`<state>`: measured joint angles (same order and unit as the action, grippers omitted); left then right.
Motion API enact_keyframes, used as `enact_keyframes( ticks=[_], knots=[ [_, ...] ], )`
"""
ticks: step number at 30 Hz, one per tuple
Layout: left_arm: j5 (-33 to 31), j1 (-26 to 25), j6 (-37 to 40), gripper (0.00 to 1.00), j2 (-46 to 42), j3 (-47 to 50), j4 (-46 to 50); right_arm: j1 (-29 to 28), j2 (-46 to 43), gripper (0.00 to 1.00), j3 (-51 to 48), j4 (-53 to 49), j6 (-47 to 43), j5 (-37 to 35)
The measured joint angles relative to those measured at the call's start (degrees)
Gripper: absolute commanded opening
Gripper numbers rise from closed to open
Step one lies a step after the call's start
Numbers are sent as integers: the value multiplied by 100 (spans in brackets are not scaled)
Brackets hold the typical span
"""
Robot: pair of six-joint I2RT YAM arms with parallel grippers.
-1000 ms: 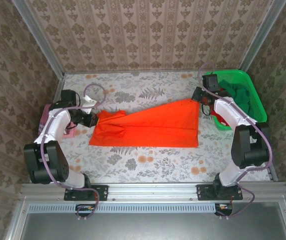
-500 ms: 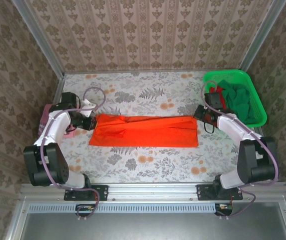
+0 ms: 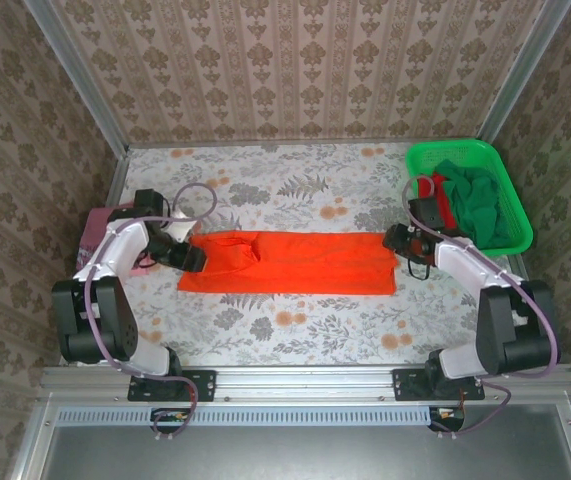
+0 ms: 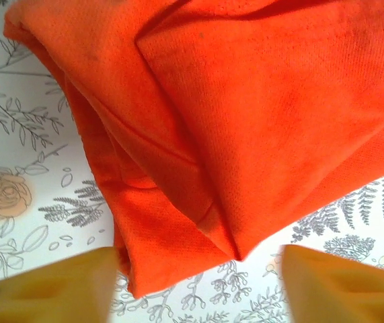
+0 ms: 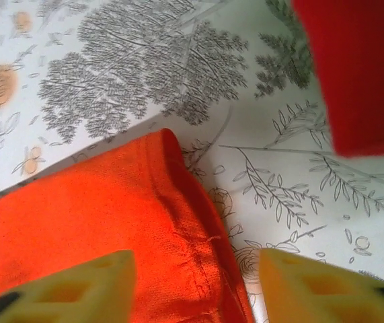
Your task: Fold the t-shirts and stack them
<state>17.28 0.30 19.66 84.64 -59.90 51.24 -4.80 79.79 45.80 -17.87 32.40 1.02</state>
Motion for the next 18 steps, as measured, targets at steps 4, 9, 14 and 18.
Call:
enact_keyframes(
  ticks=[4, 9, 14, 18],
  knots=[
    [96, -146, -411, 100, -352, -129, -151, -214, -105, 66, 302, -52, -190, -52],
    [282, -627, -1596, 100, -739, -131, -1357, -1165, 568, 66, 1045, 72, -249, -98],
    [-267, -1606, -2951, 100, 98, -560, -1941, -1952, 1327, 65, 1438, 232, -201, -96],
    [-890, -2297, -3770, 100, 1043, -1117, -1871, -1915, 1379, 65, 1436, 254, -85, -144]
  ],
)
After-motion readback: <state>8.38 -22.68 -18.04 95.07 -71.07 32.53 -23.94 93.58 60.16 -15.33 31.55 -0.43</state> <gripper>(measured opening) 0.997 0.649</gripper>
